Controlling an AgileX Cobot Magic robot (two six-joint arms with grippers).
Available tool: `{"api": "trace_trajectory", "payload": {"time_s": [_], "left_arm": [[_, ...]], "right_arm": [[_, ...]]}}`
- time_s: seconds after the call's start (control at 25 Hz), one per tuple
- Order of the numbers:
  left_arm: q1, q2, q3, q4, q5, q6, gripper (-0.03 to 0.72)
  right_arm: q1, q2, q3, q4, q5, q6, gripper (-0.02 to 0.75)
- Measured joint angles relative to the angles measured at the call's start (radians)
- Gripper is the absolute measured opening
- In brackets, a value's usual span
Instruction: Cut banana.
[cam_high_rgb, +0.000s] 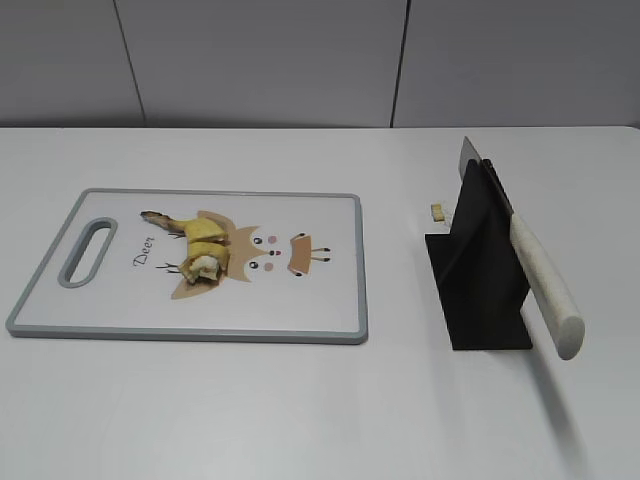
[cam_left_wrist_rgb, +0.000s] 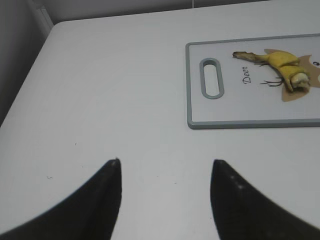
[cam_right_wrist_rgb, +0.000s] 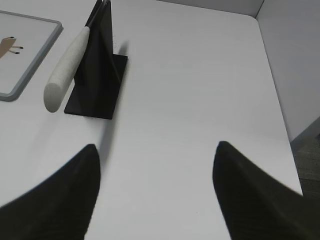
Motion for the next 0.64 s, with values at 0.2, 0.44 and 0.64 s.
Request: {"api": "trace_trajectory", "payload": {"time_s": [0.2, 0.44, 0.64], "left_arm": [[0.0, 0.0, 0.0, 0.0, 0.0, -0.001, 0.538], [0.0, 0.0, 0.0, 0.0, 0.0, -0.001, 0.538], [0.0, 0.0, 0.0, 0.0, 0.0, -0.001, 0.537]], "right_arm": [[0.0, 0.0, 0.0, 0.0, 0.0, 0.0, 0.545], [0.0, 0.0, 0.0, 0.0, 0.0, 0.0, 0.545], [0.0, 0.0, 0.0, 0.0, 0.0, 0.0, 0.545]]}}
